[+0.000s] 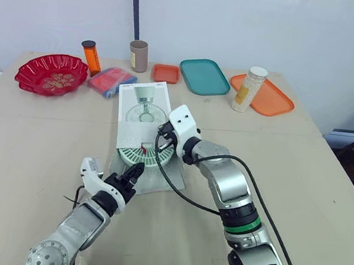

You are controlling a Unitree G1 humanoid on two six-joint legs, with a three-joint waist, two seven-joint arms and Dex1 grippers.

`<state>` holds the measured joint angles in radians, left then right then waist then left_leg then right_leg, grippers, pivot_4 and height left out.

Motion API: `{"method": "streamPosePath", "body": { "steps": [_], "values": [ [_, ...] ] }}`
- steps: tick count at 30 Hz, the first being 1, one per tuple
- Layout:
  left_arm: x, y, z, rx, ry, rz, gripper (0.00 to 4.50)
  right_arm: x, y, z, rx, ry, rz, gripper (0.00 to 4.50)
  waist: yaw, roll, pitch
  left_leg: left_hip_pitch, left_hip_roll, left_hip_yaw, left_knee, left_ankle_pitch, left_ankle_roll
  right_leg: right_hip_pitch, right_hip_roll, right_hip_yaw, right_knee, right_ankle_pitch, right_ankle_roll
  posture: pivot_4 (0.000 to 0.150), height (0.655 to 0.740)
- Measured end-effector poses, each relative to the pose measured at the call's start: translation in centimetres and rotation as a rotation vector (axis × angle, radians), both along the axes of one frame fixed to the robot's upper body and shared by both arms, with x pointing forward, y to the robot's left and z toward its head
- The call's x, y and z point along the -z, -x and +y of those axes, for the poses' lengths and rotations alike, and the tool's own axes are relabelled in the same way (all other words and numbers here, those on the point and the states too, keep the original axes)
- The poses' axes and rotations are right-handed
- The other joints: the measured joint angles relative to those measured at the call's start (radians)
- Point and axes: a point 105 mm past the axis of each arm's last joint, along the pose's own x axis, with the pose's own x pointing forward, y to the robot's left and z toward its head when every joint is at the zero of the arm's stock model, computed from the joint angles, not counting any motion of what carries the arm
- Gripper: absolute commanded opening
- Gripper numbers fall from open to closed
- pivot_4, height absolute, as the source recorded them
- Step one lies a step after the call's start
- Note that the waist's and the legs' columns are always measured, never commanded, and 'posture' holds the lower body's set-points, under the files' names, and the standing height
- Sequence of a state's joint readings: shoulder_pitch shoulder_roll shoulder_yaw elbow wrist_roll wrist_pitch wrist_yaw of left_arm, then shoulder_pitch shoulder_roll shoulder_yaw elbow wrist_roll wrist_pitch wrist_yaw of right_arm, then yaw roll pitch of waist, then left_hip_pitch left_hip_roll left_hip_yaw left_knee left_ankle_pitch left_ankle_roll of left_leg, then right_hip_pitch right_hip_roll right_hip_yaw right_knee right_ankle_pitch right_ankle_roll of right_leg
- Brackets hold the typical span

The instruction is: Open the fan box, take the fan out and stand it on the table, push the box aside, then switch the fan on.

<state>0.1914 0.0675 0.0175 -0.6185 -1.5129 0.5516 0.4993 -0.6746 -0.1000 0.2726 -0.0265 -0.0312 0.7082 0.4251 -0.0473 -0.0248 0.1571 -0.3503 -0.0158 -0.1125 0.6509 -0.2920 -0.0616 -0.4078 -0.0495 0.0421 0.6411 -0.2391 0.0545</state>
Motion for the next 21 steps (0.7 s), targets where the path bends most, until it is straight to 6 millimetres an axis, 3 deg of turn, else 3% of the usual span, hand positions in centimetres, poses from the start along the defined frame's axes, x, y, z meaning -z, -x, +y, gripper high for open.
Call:
{"method": "streamPosePath", "body": {
  "steps": [21],
  "values": [
    [0.1, 3.1, 1.5, -0.040, -0.003, 0.030, 1.40, -0.1, -0.1, 0.1, -0.006, -0.005, -0.005, 0.00, 0.000, 0.001, 0.000, 0.000, 0.002, 0.001, 0.000, -0.001, 0.000, 0.000, 0.001, 0.000, 0.000, -0.002, 0.000, 0.150, 0.7400]
  ]
}}
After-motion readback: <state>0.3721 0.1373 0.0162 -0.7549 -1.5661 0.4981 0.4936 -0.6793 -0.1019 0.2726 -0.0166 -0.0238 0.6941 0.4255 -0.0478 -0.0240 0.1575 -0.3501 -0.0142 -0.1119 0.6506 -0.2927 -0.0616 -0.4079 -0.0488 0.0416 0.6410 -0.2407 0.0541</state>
